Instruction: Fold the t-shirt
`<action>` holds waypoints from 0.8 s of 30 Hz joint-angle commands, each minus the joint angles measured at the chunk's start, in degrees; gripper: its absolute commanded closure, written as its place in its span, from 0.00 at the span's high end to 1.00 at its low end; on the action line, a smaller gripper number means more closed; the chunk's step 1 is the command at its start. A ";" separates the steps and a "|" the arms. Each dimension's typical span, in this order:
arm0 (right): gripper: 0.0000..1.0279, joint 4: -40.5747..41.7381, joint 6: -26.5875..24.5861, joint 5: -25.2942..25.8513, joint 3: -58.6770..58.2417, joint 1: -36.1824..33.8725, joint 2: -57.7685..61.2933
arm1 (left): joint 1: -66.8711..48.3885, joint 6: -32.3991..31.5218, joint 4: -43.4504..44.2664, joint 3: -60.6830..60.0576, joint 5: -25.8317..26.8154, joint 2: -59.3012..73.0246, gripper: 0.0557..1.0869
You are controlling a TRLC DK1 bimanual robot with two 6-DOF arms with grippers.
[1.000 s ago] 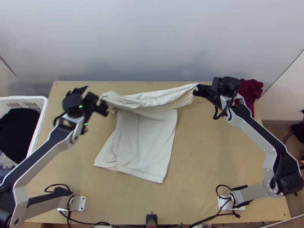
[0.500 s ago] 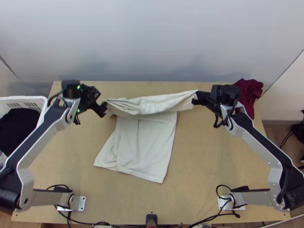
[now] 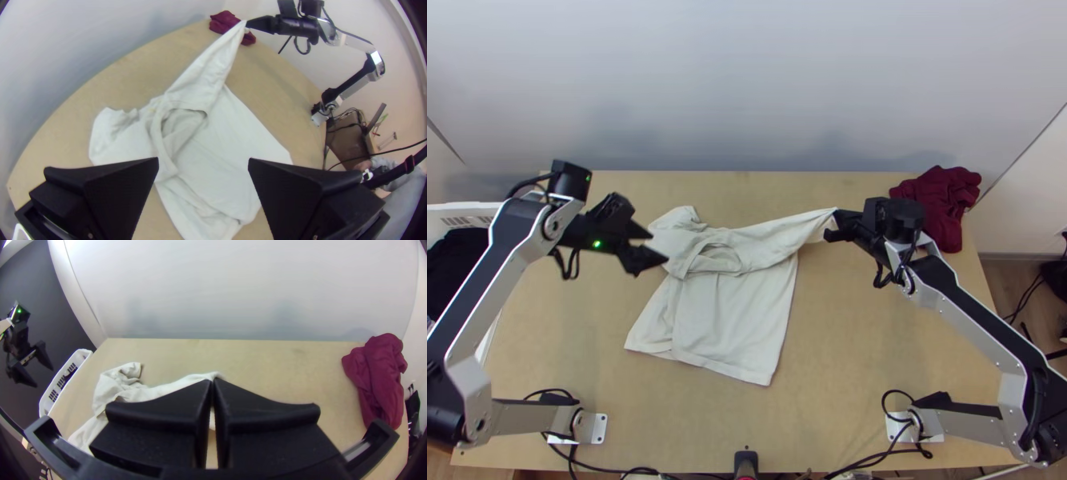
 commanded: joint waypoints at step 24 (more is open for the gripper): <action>0.03 -8.54 2.08 2.33 -2.94 2.05 -8.93 | -43.64 -35.40 36.65 -43.69 -12.62 -22.07 0.95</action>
